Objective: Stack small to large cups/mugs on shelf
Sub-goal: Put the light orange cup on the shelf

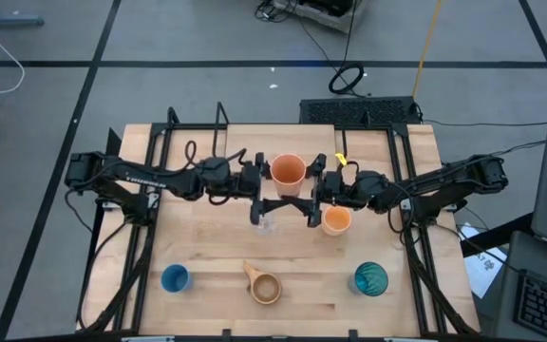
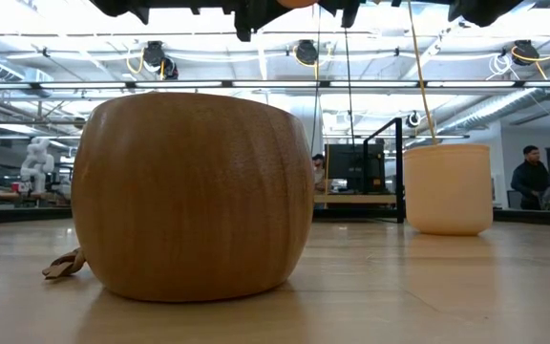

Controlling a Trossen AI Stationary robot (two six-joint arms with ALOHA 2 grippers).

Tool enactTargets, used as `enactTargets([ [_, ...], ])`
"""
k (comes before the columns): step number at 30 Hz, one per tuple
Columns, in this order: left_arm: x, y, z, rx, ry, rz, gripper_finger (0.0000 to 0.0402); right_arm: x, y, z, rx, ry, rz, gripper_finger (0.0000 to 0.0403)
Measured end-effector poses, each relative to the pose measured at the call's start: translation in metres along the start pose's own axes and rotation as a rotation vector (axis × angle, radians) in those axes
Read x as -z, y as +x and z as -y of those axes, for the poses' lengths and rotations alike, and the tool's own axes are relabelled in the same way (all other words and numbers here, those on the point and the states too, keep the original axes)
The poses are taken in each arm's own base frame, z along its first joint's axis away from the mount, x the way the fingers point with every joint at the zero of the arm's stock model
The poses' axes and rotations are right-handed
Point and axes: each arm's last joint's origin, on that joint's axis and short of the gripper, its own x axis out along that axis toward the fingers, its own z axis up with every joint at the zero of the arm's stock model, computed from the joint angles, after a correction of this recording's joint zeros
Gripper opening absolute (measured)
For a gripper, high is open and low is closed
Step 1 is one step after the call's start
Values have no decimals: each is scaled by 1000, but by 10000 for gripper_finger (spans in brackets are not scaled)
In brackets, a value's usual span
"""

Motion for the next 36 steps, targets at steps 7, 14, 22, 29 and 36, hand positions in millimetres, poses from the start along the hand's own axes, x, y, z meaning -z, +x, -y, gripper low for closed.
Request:
enactTargets([
  [7, 4, 0, 1, -68, -1, -38, 345, -1, 0, 0, 8, -4, 8, 295],
  [14, 2, 0, 1, -58, 2, -17, 320, -1, 0, 0, 8, -5, 6, 295],
  [22, 0, 1, 2, -49, 21, 5, 287, -2, 0, 0, 8, -4, 15, 295],
  [29, 0, 1, 2, -51, 33, 8, 292, -2, 0, 0, 7, -7, 13, 295],
  [36, 1, 1, 2, -57, 45, 1, 280, -1, 0, 0, 7, -20, 8, 295],
])
